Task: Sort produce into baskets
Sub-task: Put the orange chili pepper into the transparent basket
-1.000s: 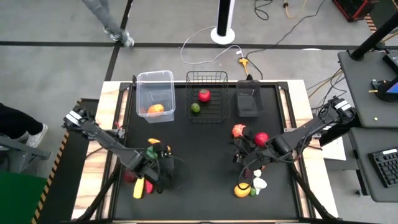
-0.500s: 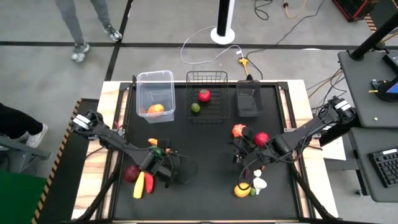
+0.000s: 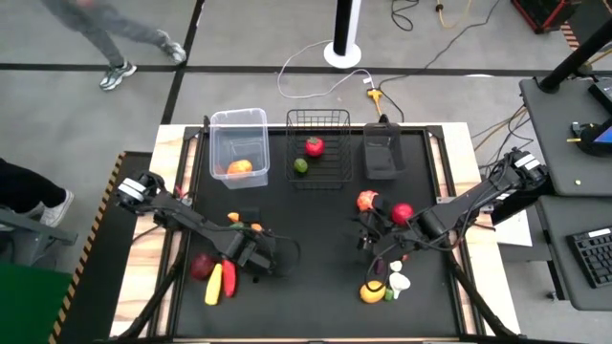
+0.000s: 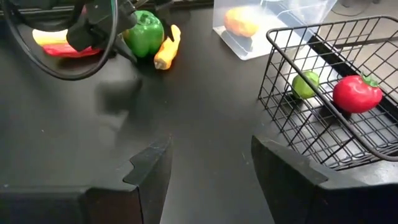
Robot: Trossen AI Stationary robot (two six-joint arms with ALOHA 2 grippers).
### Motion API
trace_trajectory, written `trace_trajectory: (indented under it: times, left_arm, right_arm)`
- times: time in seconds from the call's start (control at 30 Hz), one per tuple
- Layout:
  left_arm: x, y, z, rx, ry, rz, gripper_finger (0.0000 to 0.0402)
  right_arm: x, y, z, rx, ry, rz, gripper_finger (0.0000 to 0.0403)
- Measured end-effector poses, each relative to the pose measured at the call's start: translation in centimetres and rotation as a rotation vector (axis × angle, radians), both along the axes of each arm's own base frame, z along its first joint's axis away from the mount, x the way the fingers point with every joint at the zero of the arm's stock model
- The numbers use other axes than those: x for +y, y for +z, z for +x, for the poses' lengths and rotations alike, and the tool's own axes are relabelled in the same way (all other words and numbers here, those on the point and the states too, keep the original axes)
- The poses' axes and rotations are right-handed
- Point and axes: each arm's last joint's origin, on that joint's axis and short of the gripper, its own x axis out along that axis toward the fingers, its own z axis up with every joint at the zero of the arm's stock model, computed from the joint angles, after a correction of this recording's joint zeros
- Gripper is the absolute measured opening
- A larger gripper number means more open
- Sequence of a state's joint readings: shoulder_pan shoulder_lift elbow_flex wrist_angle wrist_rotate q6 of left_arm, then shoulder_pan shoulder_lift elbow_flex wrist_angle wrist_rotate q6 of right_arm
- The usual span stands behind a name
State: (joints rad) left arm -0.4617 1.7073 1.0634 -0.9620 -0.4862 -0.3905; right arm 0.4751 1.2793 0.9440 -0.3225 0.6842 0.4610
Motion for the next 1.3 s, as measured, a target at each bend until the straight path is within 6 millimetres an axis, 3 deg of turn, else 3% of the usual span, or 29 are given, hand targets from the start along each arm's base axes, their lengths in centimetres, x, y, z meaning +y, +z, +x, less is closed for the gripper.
trace_trajectory:
  times: [0.33,0.83,1.3]
  left_arm:
    - [1.5,-0.9,0.8,0.037,0.009,0.015,0.0349]
    - [1.4,-2.9,1.1,0.120,-0.017,0.040,0.0310]
    - [1.9,-3.8,0.9,0.134,0.006,-0.017,0.0201]
  right_arm:
    - [0.0,0.0,0.0,0.000,0.000,0.000,0.0210]
    - [0.0,-0.2,0.0,0.002,0.000,-0.001,0.0210]
    - [0.0,-0.3,0.0,-0.002,0.000,0.001,0.0210]
